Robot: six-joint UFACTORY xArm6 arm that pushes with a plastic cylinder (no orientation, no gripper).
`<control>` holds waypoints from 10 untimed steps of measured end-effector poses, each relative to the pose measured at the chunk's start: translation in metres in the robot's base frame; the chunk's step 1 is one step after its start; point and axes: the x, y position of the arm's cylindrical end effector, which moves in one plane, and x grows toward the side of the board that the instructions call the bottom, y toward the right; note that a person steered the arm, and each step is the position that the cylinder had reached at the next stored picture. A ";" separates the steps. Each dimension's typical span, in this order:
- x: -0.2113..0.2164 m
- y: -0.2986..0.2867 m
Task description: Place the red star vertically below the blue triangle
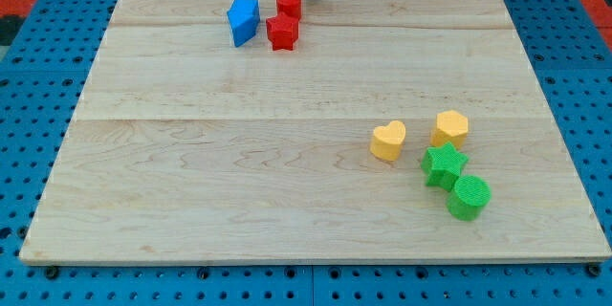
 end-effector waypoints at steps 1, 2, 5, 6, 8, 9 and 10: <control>0.021 0.028; 0.065 0.024; 0.019 -0.045; 0.006 -0.038; -0.002 -0.060; 0.007 -0.054; 0.031 -0.037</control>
